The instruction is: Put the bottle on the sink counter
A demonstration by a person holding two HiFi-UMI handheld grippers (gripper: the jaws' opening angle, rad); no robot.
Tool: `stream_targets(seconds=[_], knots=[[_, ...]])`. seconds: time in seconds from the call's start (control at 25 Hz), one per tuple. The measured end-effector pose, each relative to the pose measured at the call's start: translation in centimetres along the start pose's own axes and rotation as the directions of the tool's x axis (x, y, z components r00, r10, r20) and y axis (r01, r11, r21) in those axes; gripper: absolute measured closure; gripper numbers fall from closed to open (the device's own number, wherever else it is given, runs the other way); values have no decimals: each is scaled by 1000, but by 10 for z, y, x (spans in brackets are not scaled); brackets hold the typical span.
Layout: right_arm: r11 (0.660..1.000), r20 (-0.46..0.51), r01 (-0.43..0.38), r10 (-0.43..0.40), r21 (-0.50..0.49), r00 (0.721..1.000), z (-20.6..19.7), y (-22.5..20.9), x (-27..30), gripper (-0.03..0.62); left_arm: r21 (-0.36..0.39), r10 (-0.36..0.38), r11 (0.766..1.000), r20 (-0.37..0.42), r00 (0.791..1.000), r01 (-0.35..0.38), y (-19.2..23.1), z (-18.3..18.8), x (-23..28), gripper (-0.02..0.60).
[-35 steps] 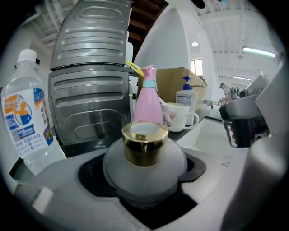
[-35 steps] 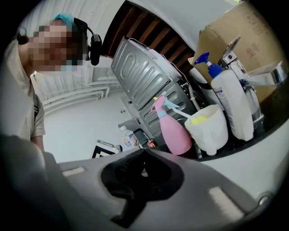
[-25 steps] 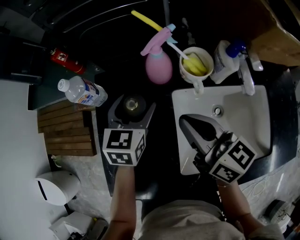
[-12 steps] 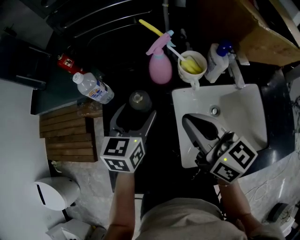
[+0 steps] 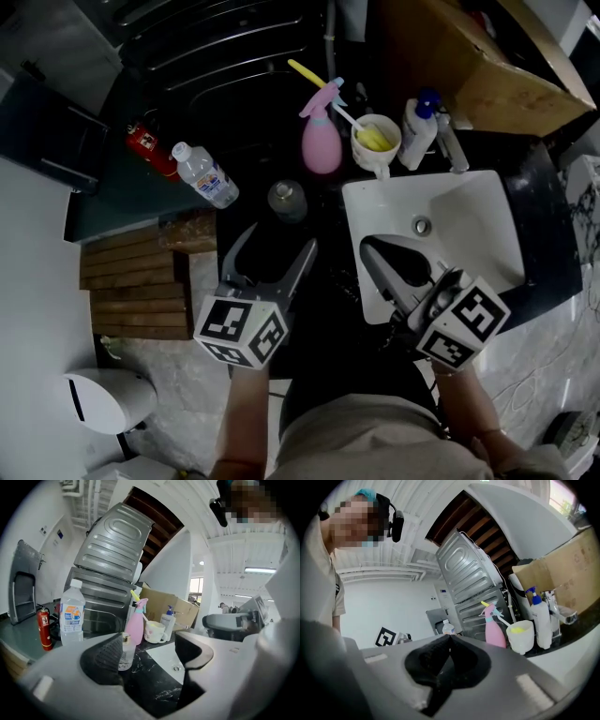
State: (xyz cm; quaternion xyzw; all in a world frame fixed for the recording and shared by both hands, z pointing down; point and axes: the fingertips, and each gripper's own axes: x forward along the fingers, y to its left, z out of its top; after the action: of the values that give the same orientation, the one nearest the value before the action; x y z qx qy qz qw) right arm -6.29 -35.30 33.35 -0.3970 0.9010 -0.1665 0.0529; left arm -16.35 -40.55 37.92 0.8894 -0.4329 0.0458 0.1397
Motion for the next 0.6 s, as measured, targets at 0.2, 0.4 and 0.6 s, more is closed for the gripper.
stream_targets(seconds=[0.2,0.4,0.6], knots=[[999,87,7,-4,-42,996,20,19,-9,591,14,-19,1000,30,999,18,-13,8,-21,229],[994,90,-75,82,-81,993,27,48,-11,591,24,-45,999,70,997,44,-27,16,-43,233],[979,83,-161,172,-125,982,29,77,-10,591,50,-72,997,161,984,64,-45,35,-66,300]])
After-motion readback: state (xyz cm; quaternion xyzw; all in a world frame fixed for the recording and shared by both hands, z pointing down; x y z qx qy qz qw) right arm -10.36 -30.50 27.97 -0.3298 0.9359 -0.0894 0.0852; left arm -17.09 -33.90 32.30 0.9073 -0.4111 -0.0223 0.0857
